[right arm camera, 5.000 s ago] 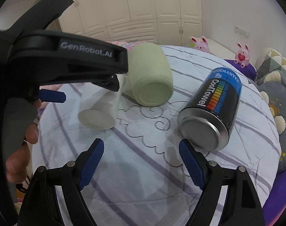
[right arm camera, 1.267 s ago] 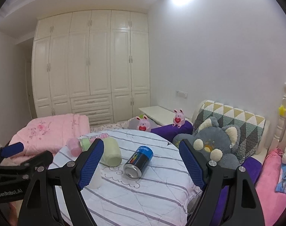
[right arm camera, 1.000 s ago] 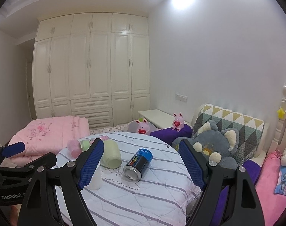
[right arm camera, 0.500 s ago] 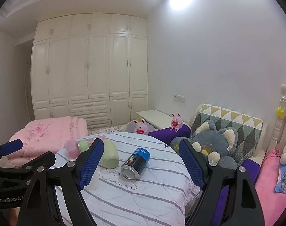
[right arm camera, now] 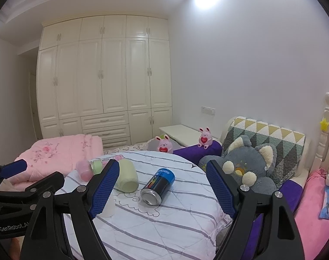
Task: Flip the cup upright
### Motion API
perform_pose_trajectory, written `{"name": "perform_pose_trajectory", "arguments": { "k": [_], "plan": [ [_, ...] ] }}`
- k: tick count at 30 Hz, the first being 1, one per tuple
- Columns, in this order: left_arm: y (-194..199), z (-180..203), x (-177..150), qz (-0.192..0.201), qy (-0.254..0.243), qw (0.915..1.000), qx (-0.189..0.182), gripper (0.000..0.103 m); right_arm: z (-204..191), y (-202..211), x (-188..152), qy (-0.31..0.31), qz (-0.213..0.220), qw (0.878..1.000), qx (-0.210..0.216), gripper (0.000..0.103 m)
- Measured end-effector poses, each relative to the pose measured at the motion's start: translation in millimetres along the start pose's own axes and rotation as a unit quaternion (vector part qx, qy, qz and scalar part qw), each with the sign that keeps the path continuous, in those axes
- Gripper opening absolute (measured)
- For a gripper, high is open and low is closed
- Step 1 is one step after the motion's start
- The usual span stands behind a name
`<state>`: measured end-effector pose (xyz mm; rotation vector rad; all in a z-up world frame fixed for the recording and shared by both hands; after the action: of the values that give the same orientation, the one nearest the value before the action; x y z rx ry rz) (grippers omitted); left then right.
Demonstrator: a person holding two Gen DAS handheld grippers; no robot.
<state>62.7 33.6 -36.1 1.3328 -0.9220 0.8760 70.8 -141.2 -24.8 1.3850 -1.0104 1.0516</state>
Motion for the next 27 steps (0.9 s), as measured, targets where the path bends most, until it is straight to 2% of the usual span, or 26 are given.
{"name": "perform_pose_trajectory", "arguments": {
  "k": [27],
  "plan": [
    [-3.3, 5.1, -1.3, -0.003, -0.004, 1.0000, 0.001, 0.103, 2.9, -5.2, -6.0, -0.008, -0.007, 1.000, 0.003, 0.083]
  ]
}}
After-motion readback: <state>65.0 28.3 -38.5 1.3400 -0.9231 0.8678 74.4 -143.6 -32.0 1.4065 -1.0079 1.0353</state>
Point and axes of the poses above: each gripper's, at about its wrist camera, not at the fingertips, and y roughly against the way its jaws point, z to its right, x to its top, the point moved 8 cm from there along -y, roughly the way its jaws point, and after that the axes turned 1 degree about -y, right-handed, at the moved point
